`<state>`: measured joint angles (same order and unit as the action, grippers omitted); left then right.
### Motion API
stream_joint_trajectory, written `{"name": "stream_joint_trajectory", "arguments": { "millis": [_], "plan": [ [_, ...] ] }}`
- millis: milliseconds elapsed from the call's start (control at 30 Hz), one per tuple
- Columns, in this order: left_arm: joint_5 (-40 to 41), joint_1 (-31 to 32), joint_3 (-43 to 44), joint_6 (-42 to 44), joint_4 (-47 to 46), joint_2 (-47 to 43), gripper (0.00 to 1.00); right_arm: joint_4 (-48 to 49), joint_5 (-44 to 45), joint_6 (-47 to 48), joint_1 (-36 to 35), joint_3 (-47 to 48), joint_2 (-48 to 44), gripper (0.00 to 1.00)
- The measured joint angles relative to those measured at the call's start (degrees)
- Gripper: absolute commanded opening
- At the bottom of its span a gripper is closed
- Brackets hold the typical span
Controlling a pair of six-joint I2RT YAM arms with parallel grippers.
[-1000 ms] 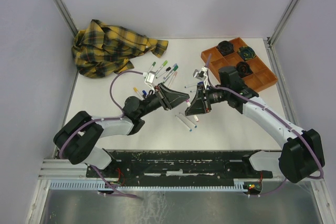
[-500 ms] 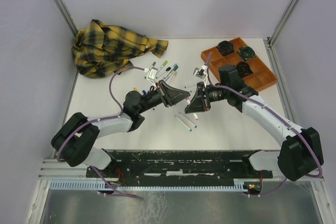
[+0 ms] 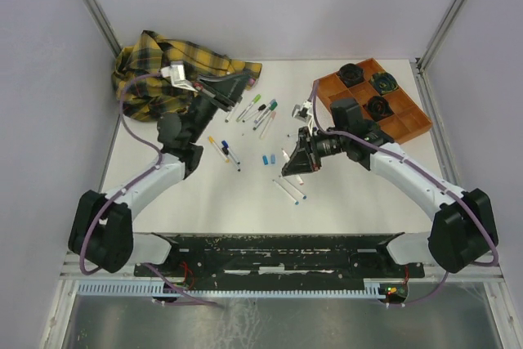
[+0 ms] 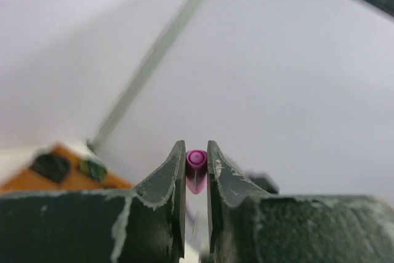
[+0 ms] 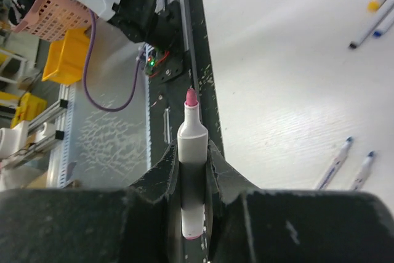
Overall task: Open the pen caps
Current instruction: Open the pen cap from the pen.
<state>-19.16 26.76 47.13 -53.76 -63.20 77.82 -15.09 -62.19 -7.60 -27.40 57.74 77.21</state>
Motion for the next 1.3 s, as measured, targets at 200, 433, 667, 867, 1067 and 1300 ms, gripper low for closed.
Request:
{"name": "stream_joint_trajectory", "arguments": {
  "millis": [200,433,667,867,1067,1300],
  "plan": [
    [6.62,-2.56,0.48,0.07,-5.73,-5.29,0.03,-5.62,-0.04,1.16,-0.72,-0.74,1.53,0.00],
    [7.96,-2.58,-9.66,2.29,-1.79,-11.15,0.03,-12.96,13.20,6.34,-0.72,0.17,1.90,0.00],
    [8.83,-2.58,-22.36,3.48,7.30,-14.71,0.03,-17.62,28.22,10.47,-0.79,3.32,7.50,0.00],
    [8.90,-2.58,-28.76,3.23,12.70,-16.92,0.03,-20.17,38.12,9.77,-1.66,6.19,16.06,0.00],
    [8.13,-2.58,-30.84,1.97,16.68,-18.14,0.03,-20.90,42.88,8.48,-3.08,7.85,23.02,0.00],
    [8.09,-2.58,-33.73,1.36,18.36,-21.24,0.03,-21.18,45.81,8.20,-5.60,8.50,26.77,0.07]
  ]
}}
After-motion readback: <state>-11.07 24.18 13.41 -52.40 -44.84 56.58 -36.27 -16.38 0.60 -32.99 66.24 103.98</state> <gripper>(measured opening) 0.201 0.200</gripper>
